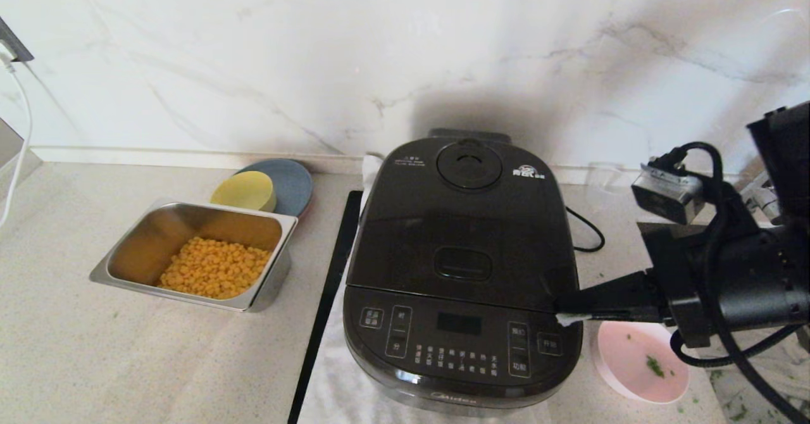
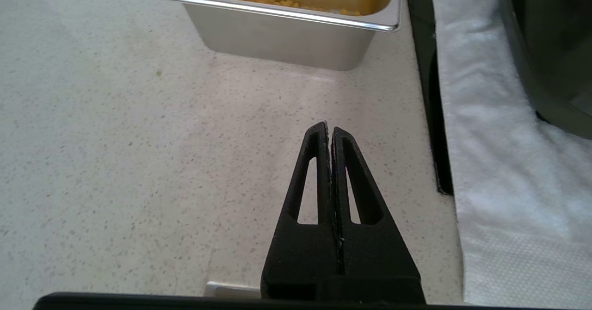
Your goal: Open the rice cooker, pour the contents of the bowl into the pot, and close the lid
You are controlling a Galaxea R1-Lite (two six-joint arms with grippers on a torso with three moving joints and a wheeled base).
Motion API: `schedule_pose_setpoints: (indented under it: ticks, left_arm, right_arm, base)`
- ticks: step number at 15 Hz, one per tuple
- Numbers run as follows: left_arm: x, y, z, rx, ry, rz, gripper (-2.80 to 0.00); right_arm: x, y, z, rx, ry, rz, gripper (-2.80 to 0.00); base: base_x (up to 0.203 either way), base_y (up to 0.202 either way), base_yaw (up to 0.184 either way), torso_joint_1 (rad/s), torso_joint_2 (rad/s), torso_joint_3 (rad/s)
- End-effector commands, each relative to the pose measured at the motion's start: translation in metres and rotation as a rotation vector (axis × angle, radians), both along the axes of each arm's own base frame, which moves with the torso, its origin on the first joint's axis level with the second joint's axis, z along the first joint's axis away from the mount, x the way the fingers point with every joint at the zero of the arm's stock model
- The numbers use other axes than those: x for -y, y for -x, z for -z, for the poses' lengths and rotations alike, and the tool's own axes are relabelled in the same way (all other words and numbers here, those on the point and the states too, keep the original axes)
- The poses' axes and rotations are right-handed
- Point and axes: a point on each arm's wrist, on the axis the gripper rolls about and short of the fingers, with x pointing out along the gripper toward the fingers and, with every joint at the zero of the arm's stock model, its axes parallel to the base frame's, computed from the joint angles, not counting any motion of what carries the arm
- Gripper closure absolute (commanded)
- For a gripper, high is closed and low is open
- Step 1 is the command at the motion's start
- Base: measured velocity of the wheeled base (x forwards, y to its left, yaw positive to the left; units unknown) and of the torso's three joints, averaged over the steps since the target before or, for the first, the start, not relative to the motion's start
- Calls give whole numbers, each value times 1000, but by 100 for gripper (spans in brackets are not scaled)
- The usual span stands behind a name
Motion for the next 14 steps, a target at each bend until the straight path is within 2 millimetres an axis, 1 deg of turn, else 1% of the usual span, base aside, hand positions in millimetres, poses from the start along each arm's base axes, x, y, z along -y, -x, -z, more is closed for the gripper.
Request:
schedule_pose_setpoints:
  ticks: [1,2,4,6,8,9,11,13,14]
  left_arm:
    - [0,0,0,1,0,0,0]
    - [0,0,0,2,0,0,0]
    - [0,0,0,2,0,0,0]
    - [0,0,0,2,0,0,0]
    - [0,0,0,2,0,0,0]
    - [0,0,0,2,0,0,0]
    - [0,0,0,2,0,0,0]
    - [0,0,0,1,0,0,0]
    - [0,0,0,2,0,0,0]
  right_arm:
    - [12,20,-28,84,-66,14,0]
    - [18,26,-33,110,-72,38,0]
    - [36,39,-43,164,-34,149,0]
    - [51,56,-47,221,79,288,0]
    - [66,75,-48,307,222,462,0]
    - [74,86,-46,343,303,564,0]
    - [93,117,-40,421,429,717,0]
    - [113,155,-29,515,514,832,0]
    - [121,169,-22,542,568,896,0]
  base:
    - [0,0,0,0,0,0]
    - [0,0,0,0,0,0]
    - [0,0,0,0,0,0]
    - [0,0,0,0,0,0]
    - [0,0,0,0,0,0]
    - [0,0,0,0,0,0]
    - [0,0,0,0,0,0]
    - [0,0,0,0,0,0]
    - [0,0,0,0,0,0]
